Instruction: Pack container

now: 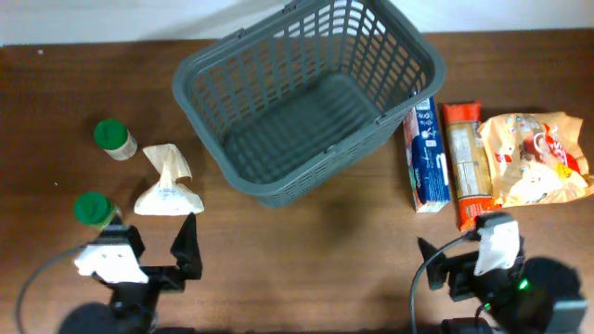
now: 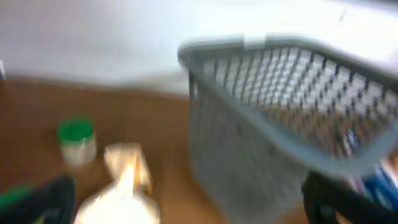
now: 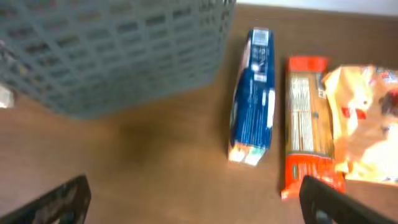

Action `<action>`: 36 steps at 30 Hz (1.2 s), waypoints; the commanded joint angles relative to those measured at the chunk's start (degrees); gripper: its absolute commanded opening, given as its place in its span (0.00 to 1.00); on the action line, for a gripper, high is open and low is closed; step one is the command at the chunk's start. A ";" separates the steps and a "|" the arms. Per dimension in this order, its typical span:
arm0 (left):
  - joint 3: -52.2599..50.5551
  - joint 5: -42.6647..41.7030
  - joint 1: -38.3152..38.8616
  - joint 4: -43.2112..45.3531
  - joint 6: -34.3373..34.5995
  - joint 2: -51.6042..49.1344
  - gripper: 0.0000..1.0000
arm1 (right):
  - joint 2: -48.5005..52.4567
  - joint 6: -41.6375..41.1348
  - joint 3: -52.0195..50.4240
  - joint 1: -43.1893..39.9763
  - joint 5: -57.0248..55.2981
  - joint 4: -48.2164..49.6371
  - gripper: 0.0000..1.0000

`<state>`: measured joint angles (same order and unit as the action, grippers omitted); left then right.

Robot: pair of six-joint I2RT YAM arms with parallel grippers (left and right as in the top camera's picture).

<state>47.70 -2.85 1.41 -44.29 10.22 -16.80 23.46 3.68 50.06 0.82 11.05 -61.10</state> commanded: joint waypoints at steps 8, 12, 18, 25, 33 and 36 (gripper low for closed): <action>43.89 -9.05 -0.46 -19.15 0.46 -32.54 0.99 | 31.50 -6.45 44.41 -0.13 21.88 -11.45 0.99; 48.17 -16.26 -0.07 -21.70 -0.33 -37.73 0.96 | 41.38 -11.74 51.60 -0.13 21.29 -9.79 0.74; 53.09 -18.10 12.98 -33.18 -6.03 -49.44 0.22 | 61.77 -13.66 64.00 -0.02 17.29 -9.81 0.13; 53.11 7.32 39.08 -39.43 -6.01 -59.76 0.09 | 75.80 -13.62 66.27 -0.02 15.67 -4.98 0.04; 52.83 10.88 43.43 -41.24 -6.05 -73.13 0.07 | 80.96 -11.45 66.25 1.05 14.14 -3.19 0.04; 52.83 13.77 43.30 -40.85 -6.03 -76.30 0.07 | 81.92 -11.43 66.25 1.31 13.84 -4.13 0.04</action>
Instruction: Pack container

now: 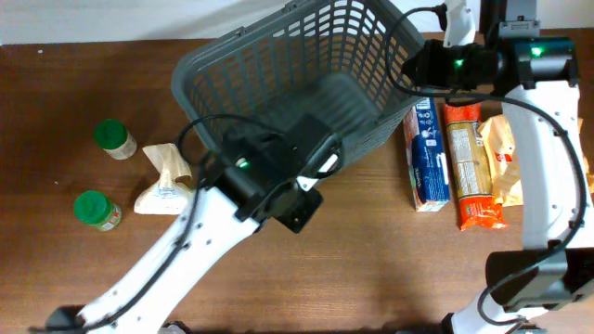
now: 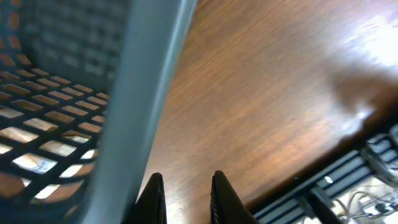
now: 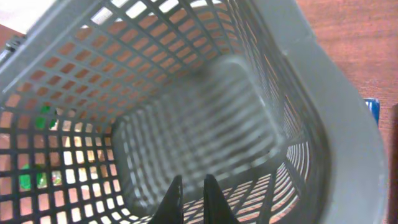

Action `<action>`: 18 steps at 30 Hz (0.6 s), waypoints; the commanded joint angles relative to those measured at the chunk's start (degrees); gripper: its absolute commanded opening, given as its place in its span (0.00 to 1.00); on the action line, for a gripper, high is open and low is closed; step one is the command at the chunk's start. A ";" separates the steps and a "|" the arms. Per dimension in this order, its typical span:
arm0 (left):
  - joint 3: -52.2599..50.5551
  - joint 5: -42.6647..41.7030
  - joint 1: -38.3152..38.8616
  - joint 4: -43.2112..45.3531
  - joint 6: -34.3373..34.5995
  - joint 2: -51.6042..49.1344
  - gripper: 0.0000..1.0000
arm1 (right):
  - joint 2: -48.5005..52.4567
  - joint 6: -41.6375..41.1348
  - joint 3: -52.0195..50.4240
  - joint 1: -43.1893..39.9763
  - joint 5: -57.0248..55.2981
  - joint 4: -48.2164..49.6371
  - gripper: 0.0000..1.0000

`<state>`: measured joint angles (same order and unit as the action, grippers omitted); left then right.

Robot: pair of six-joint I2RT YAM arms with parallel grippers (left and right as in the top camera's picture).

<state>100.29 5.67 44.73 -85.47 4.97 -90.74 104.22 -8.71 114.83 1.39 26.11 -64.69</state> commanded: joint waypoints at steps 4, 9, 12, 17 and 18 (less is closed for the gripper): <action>0.24 6.43 -2.19 0.57 -0.76 -3.80 0.04 | 1.53 1.38 1.31 1.14 -1.84 -4.79 0.04; 0.24 8.79 -7.82 0.13 -0.70 -3.80 0.04 | 1.53 3.28 1.31 2.91 -5.97 -10.69 0.04; 0.24 9.16 -11.13 0.15 -0.70 -3.80 0.04 | 1.53 4.04 1.31 4.70 -7.02 -11.89 0.04; 0.24 9.16 -16.76 -0.15 -0.68 -3.80 0.03 | 1.53 4.20 1.31 8.66 -10.38 -13.90 0.04; 0.24 9.14 -17.49 -0.44 -0.48 -3.74 0.02 | 1.49 4.11 1.33 8.94 -11.56 -13.90 0.04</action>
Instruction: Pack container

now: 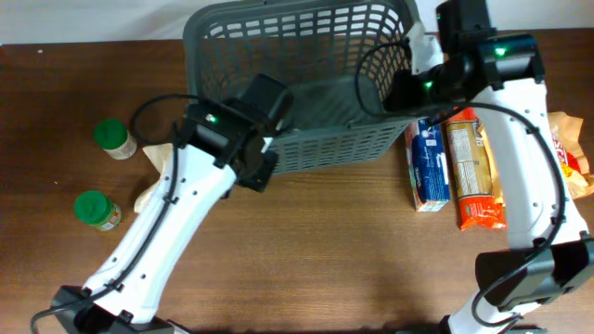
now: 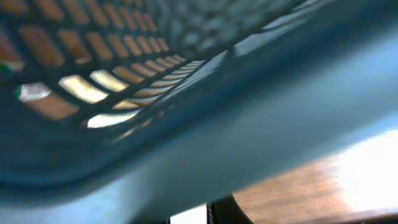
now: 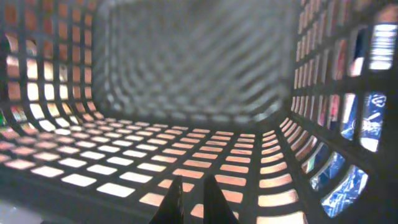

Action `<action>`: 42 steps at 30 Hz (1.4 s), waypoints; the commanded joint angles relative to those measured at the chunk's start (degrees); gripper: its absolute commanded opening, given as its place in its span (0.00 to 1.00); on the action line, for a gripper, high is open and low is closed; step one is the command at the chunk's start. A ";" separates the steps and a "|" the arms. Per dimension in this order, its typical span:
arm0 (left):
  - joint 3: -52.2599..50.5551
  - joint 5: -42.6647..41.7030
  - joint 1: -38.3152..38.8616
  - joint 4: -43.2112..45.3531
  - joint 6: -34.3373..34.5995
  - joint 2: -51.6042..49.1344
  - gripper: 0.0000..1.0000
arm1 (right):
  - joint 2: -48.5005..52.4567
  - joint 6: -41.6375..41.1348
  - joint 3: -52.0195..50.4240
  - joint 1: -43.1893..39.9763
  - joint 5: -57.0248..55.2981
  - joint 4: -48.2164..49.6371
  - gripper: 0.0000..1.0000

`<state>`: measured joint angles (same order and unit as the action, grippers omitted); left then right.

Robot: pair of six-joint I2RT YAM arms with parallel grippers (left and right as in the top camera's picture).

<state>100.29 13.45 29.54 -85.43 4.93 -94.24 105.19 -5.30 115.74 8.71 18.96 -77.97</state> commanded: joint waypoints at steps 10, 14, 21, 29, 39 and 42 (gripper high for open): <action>0.28 1.40 -3.26 -4.87 6.21 15.89 0.11 | -3.34 -2.73 8.20 -13.44 -9.11 3.63 0.04; 0.28 1.42 -7.15 -4.63 6.19 23.67 0.21 | -1.62 -2.71 8.17 -17.73 -9.14 4.33 0.04; 0.28 1.40 -15.19 -4.61 6.19 30.93 0.53 | 5.88 -2.71 7.80 -13.27 -8.46 4.50 0.04; 0.28 1.40 -18.25 -4.55 6.19 31.58 0.67 | 8.33 -2.32 7.80 -8.33 -7.67 4.44 0.04; 0.26 1.38 -18.25 -4.68 6.16 31.58 0.99 | 9.25 0.48 7.78 -20.17 -27.15 7.23 0.74; 0.26 1.38 -18.25 -4.68 6.16 31.58 0.99 | 10.62 3.78 7.80 -22.40 -34.75 7.21 0.99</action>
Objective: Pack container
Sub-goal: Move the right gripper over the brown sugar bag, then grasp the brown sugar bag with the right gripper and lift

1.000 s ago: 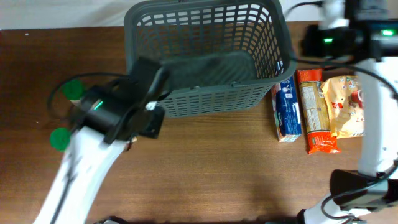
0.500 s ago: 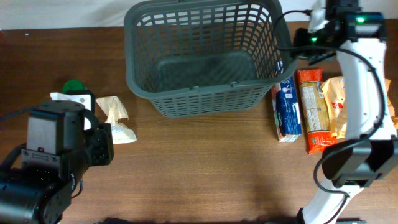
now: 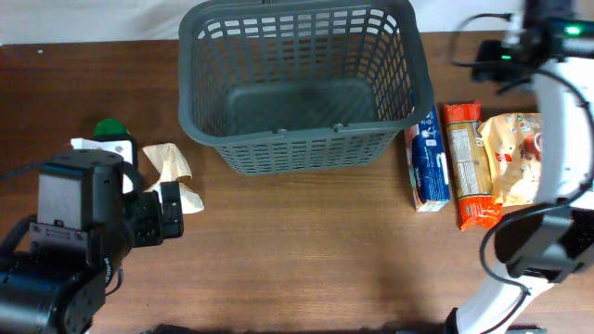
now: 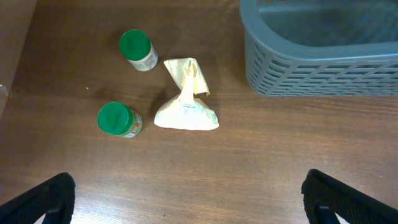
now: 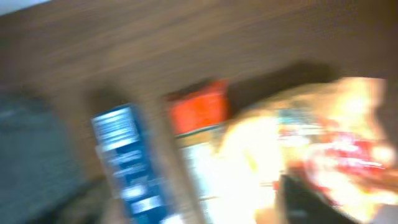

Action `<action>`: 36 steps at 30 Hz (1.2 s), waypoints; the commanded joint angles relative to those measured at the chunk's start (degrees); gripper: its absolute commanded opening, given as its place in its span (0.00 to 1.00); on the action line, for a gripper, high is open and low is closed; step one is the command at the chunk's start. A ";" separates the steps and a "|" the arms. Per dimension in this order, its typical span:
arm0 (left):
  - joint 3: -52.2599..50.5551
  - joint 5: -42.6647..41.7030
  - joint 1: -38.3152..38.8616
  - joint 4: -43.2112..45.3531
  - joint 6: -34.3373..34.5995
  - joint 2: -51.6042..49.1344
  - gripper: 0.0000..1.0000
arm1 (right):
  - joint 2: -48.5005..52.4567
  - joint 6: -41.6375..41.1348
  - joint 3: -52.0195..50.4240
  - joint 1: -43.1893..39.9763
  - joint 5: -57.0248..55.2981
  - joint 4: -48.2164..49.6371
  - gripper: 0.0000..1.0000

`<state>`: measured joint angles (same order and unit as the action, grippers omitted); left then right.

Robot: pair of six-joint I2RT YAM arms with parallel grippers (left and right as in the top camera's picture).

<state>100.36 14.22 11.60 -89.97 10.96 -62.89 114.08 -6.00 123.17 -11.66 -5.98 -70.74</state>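
Note:
The grey mesh basket (image 3: 302,139) stands empty at the back middle, square to the table edge. My left gripper (image 4: 193,210) hangs open over bare wood at the front left, nothing between its fingers. Ahead of it lie a beige pouch (image 4: 186,102) and two green-lidded jars (image 4: 135,50) (image 4: 117,119). My right gripper (image 3: 483,63) is high at the back right, beside the basket's right rim. Its view is blurred, with one dark finger (image 5: 311,199) far to the right, so it reads as open. Below it lie a blue box (image 3: 427,158), an orange packet (image 3: 469,167) and a yellow bag (image 3: 534,158).
The left arm's camera block (image 3: 79,218) covers the nearer jar from above. The three packages lie side by side right of the basket. Brown tabletop (image 3: 306,250) stretches in front of the basket.
Both grippers were shut at the basket's rim. Now both are off it and open. The left one has moved to the front left, the right one to the back right over the packages.
Both arms sat low at the front edge, open, with the basket standing skewed. Then each gripper was shut at the basket's rim. After that the basket stood square at the back. Now the basket stands alone and both grippers are clear of it.

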 commanded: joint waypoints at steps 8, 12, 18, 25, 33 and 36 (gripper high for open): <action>0.20 0.61 -0.31 -0.13 0.13 0.24 0.99 | 8.17 4.87 -2.95 -7.41 -15.72 -2.49 0.99; 0.20 0.61 -0.31 -0.13 0.13 0.24 0.99 | 8.61 3.78 -11.54 -9.94 -13.75 3.23 0.99; 0.20 0.59 -0.31 -0.11 0.15 0.24 0.99 | 8.68 4.07 -27.15 -11.34 -13.53 17.62 0.99; 0.20 0.59 -0.31 -0.13 0.13 0.24 0.99 | 11.28 3.48 -46.03 -11.30 -11.02 34.07 0.83; 0.20 0.59 -0.31 -0.13 0.13 0.24 0.99 | 13.25 -3.65 -45.29 -11.30 -6.43 29.70 0.04; 0.20 0.59 -0.31 -0.13 0.13 0.24 0.99 | 12.48 -5.55 -40.04 -11.30 -6.40 23.12 0.04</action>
<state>100.36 14.22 11.60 -90.04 10.96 -62.89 119.26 -7.46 85.38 -22.63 -21.98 -39.11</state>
